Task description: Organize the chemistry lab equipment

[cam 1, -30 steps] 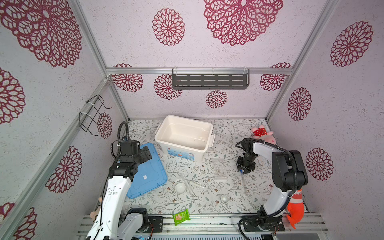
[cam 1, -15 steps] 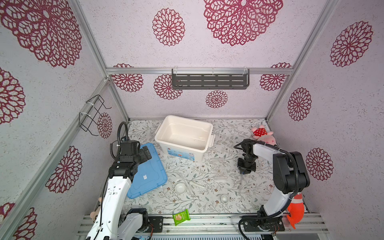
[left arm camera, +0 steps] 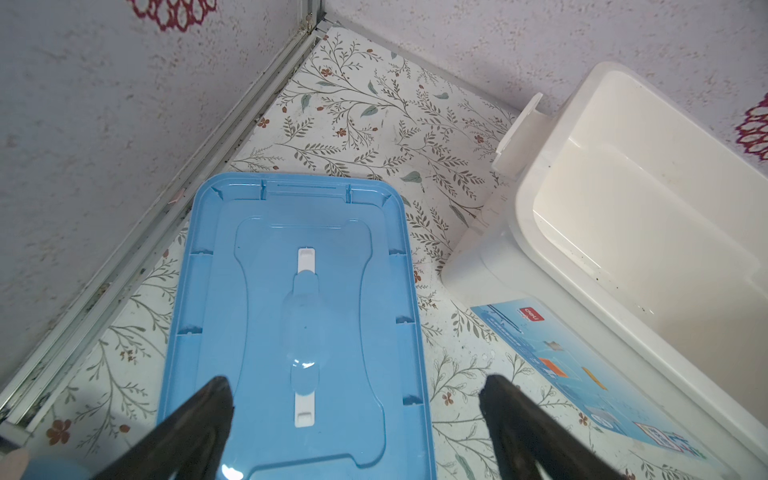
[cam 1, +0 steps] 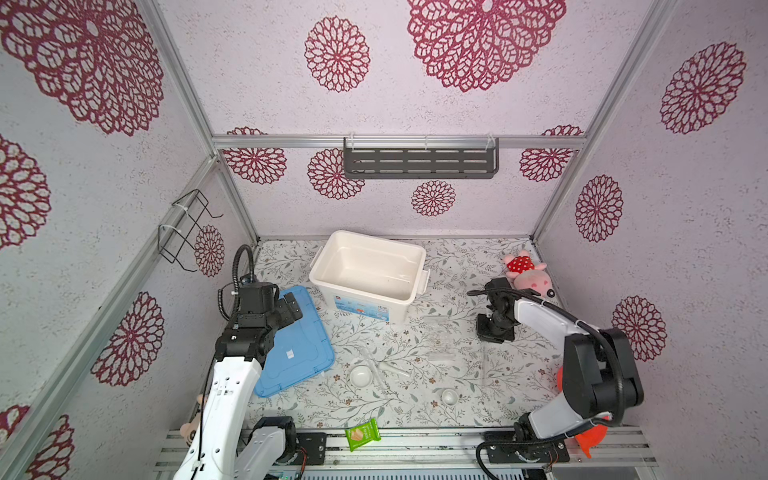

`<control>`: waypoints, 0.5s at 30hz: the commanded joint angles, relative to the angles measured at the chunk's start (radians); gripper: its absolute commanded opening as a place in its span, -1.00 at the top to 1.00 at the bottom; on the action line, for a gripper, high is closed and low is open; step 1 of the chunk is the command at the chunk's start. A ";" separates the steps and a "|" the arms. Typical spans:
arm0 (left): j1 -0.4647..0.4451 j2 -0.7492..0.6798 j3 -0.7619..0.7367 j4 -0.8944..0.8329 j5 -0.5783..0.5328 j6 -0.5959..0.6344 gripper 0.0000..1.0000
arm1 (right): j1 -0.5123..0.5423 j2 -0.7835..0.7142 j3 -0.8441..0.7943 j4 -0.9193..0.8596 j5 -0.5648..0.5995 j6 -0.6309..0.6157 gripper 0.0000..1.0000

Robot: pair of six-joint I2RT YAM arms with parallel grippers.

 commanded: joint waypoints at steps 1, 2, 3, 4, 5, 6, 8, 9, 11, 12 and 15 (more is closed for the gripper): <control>0.007 0.004 0.034 -0.015 -0.003 -0.003 -0.95 | 0.076 -0.157 -0.025 0.141 0.089 -0.011 0.71; 0.007 0.012 0.048 -0.023 -0.002 -0.004 -0.95 | 0.101 -0.201 -0.039 0.181 0.114 -0.002 0.72; 0.008 0.017 0.057 -0.029 0.001 -0.006 -0.95 | 0.122 -0.240 -0.055 0.216 0.128 0.003 0.72; 0.007 0.023 0.065 -0.029 0.009 -0.006 -0.95 | 0.143 -0.284 -0.079 0.263 0.134 0.006 0.71; 0.007 0.027 0.069 -0.026 0.015 -0.006 -0.95 | 0.161 -0.321 -0.097 0.304 0.149 0.007 0.71; 0.007 0.031 0.072 -0.022 0.018 -0.004 -0.95 | 0.181 -0.367 -0.125 0.352 0.165 0.010 0.72; 0.007 0.039 0.082 -0.023 0.019 -0.001 -0.95 | 0.213 -0.444 -0.176 0.438 0.214 0.023 0.72; 0.008 0.043 0.089 -0.029 0.017 -0.003 -0.95 | 0.225 -0.484 -0.207 0.492 0.239 0.025 0.72; 0.008 0.047 0.100 -0.034 0.022 -0.004 -0.95 | 0.251 -0.559 -0.266 0.603 0.289 0.022 0.72; 0.007 0.049 0.100 -0.029 0.028 -0.006 -0.95 | 0.269 -0.593 -0.299 0.675 0.314 0.009 0.73; 0.007 0.063 0.103 -0.014 0.038 -0.008 -0.95 | 0.321 -0.648 -0.385 0.878 0.357 -0.057 0.75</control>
